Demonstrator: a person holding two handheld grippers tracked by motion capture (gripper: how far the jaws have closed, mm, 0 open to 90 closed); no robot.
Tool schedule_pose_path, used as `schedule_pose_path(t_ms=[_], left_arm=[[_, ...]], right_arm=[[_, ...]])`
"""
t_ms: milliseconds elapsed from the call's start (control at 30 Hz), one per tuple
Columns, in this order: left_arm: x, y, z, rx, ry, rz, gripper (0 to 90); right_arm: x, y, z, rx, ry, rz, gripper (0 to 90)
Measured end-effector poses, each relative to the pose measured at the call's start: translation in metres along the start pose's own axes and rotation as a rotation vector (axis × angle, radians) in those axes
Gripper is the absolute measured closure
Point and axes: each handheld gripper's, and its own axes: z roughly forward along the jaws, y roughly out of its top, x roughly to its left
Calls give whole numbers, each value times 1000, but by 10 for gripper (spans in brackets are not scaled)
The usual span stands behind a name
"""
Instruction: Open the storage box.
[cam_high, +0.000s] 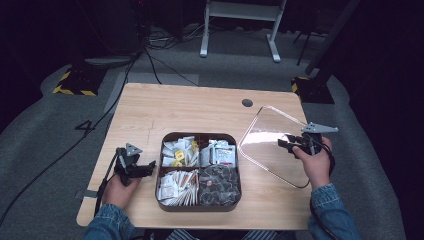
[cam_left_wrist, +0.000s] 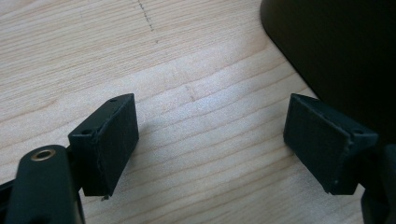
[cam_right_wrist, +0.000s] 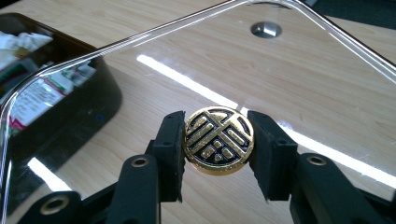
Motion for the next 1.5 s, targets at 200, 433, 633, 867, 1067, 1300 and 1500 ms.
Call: schedule_pose_path(t_ms=[200, 433, 633, 867, 1067, 1300, 1500], left_arm=[[0, 0, 0, -3, 2, 0, 183], [0, 1, 1, -2, -2, -3, 183], [0, 1, 2, -3, -3, -3, 183], [0, 1, 1, -2, -2, -1, 183], [0, 1, 1, -2, -3, -1, 183], [0, 1, 1, -2, -3, -1, 183], [0, 2, 2, -3, -3, -1, 183]], right_arm=[[-11, -7, 6, 5, -15, 22, 589], [-20, -22, 15, 29, -45, 26, 588], [-27, -35, 22, 50, -62, 59, 589], [-30, -42, 31, 70, -60, 77, 588], [-31, -45, 37, 83, -61, 84, 588], [-34, -51, 42, 100, -61, 95, 588], [-35, -53, 42, 101, -54, 100, 586]])
